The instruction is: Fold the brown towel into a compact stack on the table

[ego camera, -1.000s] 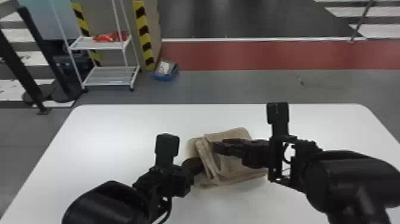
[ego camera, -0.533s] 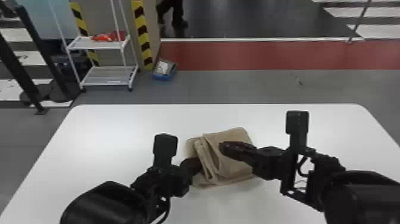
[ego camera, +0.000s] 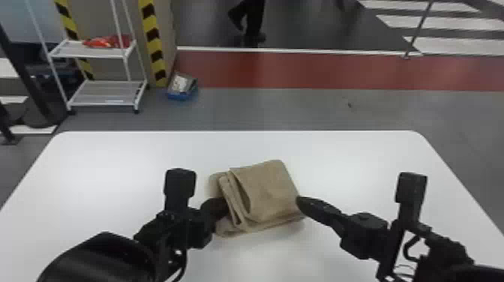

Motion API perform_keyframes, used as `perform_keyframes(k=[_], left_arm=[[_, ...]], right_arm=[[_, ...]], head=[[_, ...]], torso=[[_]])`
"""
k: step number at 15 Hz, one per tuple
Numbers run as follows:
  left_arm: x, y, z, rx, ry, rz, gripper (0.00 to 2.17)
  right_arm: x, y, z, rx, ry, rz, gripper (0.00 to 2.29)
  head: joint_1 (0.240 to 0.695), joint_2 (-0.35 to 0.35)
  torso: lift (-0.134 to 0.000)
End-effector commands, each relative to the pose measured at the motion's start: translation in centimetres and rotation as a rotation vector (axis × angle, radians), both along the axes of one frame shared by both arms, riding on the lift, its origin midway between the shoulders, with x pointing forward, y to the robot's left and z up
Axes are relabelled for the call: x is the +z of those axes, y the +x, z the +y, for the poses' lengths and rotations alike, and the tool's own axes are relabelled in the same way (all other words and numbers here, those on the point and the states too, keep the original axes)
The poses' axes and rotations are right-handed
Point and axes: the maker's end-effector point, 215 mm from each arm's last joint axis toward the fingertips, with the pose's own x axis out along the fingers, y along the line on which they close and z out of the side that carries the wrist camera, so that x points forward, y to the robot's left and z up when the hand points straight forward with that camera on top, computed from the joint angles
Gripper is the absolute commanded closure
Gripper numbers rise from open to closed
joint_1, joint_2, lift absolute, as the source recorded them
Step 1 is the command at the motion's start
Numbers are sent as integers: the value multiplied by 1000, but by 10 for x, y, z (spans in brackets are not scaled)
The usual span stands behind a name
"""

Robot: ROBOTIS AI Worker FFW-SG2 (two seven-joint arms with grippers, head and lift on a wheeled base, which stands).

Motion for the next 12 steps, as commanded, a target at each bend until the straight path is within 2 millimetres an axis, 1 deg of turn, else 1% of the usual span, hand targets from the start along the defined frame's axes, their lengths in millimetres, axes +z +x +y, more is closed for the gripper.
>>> perform_keyframes(k=[1,3,6,8,9,12], left_arm=[[2,0,-3,0,-6,-3,1845],[4,2,-4,4,-5,-13,1845],[6,3,-1,9,-3,-15,1845],[8,2,0,8,-2,-19,1845],[7,1,0,5,0,-18,1845],[20,-3,-4,-5,-3,-34,1845]], right_arm=[[-20,-11,-10,-2,-16,48,1953],[-36,-13,-7,6,-19,79,1949],[-53,-18,-4,15,-54,107,1949],[-60,-17,-9,2,-73,116,1949],[-64,-13,-12,-10,-82,120,1949],[-59,2,-14,-33,-85,103,1949]], head=[[695,-82],[695,-93],[695,-96],[695,-92],[695,-92],[695,-101]], torso=[[-125],[-125],[-125],[-125],[-125],[-125]])
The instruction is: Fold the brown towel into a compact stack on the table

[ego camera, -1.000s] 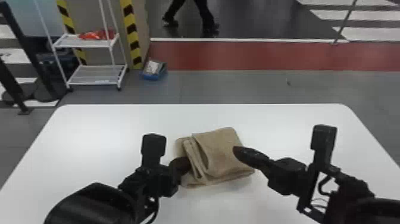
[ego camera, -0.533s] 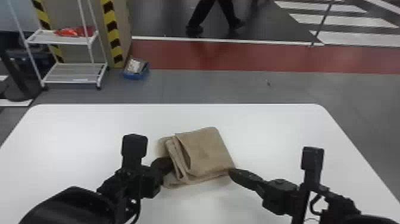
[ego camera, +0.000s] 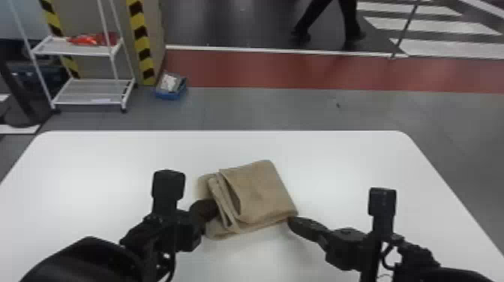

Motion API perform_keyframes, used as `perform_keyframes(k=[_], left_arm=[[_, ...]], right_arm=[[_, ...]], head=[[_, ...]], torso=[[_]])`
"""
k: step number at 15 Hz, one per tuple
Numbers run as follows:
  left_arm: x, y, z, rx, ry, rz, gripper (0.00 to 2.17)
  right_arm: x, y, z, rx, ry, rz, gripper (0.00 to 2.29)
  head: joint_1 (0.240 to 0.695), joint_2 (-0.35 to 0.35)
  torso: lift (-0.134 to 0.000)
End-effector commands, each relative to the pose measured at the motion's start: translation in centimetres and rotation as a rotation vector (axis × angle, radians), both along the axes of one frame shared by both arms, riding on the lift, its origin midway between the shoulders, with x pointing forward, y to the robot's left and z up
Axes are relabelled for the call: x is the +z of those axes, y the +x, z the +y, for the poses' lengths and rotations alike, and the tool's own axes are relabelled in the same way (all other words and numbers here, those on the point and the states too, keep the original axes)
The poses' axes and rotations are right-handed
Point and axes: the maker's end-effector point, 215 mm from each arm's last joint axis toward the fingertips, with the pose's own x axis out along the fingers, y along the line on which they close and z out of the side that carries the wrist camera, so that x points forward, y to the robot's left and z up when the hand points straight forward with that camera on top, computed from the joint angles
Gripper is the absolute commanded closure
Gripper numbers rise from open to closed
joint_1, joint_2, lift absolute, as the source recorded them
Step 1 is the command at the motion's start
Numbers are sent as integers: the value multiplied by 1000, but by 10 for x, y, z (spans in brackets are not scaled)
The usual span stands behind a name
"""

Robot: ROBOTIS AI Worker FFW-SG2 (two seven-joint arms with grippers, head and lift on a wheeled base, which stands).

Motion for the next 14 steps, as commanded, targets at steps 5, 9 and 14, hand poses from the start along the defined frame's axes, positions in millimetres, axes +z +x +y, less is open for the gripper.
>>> perform_keyframes(k=[5,9,14], left_arm=[[14,-16,9,-3,12,14,1845],[29,-23,29,19,14,-11,1845],[29,-12,41,51,4,-38,1845]], right_arm=[[7,43,-9,-48,-19,-14,1949],[11,89,-19,-77,-68,-24,1949],[-4,106,-50,-131,-21,-5,1946]], head=[[695,-109],[695,-99],[695,-90]], torso=[[-125],[-125],[-125]])
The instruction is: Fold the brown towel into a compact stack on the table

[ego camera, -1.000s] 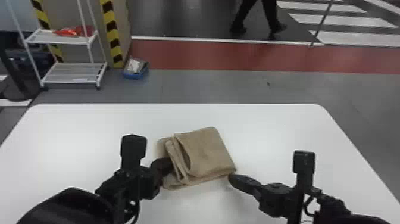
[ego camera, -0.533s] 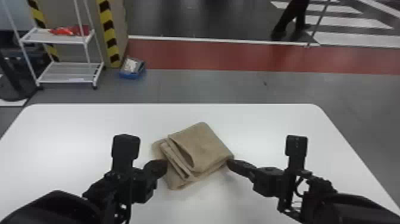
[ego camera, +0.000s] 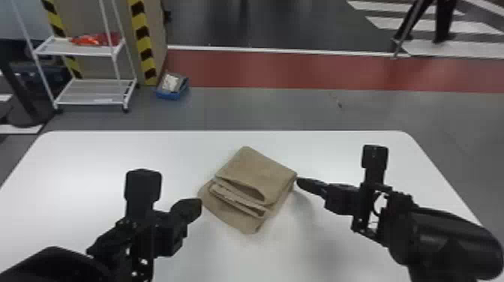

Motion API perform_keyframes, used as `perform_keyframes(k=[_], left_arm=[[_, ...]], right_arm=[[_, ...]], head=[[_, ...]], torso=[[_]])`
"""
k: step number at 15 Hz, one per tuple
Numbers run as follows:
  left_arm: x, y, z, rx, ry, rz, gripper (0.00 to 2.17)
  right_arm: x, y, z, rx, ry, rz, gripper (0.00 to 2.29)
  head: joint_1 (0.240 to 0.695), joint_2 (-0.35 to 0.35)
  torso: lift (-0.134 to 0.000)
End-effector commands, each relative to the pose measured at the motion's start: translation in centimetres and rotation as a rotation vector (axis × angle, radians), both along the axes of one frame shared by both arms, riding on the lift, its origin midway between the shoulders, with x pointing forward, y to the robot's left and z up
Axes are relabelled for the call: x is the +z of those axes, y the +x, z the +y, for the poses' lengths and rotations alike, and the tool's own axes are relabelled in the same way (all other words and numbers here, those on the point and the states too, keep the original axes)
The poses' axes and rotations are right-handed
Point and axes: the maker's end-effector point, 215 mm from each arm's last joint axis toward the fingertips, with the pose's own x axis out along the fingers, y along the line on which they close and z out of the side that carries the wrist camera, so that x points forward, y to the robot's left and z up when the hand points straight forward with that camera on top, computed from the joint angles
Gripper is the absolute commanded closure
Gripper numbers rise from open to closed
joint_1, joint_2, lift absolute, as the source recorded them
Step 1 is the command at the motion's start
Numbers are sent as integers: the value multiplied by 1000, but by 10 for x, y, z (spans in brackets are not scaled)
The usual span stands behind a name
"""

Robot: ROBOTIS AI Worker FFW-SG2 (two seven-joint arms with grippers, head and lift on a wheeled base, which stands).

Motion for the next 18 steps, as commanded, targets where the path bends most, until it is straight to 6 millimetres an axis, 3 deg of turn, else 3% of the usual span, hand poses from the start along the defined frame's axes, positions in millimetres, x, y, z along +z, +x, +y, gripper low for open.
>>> perform_keyframes(k=[1,5,8,14,18], left_arm=[[1,12,3,16,-18,-41,1845],[9,40,1,30,-61,-141,1845],[-1,52,-9,-6,-92,-144,1845],[-14,54,-9,-16,-91,-99,1845],[-30,36,-4,-19,-70,-40,1845]], right_arm=[[-6,-16,-25,-38,48,5,1949],[10,-46,-90,-137,143,-19,1946],[26,-75,-127,-184,188,-47,1949],[37,-91,-156,-222,202,-73,1949],[39,-90,-153,-215,211,-78,1946]], head=[[695,-92],[695,-125],[695,-188],[695,-266],[695,-276]], torso=[[-125],[-125],[-125],[-125],[-125]])
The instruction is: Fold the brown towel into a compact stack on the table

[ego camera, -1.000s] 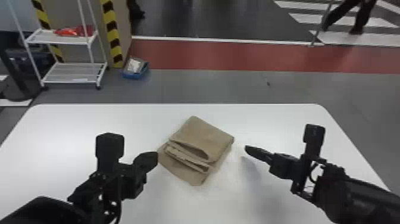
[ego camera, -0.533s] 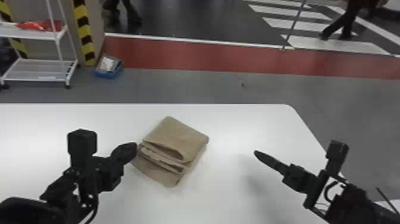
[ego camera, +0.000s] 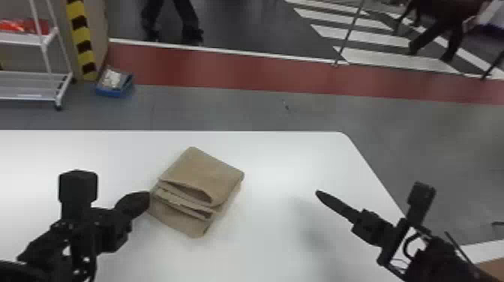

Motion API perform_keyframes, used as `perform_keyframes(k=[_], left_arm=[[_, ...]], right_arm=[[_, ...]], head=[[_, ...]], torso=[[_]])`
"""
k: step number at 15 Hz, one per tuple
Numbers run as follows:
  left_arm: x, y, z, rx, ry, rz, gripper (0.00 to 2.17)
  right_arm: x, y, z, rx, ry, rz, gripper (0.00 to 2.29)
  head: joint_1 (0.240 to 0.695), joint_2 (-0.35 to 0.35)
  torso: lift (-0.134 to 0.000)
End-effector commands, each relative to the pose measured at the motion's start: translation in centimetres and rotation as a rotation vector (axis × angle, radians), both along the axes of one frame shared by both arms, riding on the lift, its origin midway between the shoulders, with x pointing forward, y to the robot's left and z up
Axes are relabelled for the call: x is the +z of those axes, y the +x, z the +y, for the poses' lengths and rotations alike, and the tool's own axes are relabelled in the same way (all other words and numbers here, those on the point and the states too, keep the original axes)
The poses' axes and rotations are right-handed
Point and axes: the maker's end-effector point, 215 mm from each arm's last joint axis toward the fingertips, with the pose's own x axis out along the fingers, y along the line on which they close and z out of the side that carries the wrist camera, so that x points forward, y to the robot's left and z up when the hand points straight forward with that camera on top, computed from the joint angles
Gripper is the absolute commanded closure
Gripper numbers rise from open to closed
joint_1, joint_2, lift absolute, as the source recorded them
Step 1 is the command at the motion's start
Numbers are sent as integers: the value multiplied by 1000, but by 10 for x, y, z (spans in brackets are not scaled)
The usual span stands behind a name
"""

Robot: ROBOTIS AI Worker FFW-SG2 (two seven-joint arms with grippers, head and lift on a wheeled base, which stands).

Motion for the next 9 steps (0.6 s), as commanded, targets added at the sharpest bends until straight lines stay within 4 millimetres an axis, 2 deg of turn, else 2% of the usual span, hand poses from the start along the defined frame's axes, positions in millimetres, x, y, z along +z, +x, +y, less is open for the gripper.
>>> perform_keyframes(k=[1,4,6,8,9], left_arm=[[-4,-13,1,-10,11,43,1845],[-5,-36,-3,-37,34,113,1848],[5,-55,-6,-62,28,131,1848],[2,-73,-12,-98,29,191,1848],[3,-75,-14,-106,27,196,1848]], right_arm=[[0,1,5,9,4,-1,1946],[0,1,8,15,5,0,1946],[-1,2,10,19,6,0,1949],[0,4,14,26,8,0,1946],[3,6,14,25,8,-6,1946]], head=[[695,-276],[695,-274],[695,-278],[695,-288],[695,-292]], torso=[[-125],[-125],[-125],[-125],[-125]])
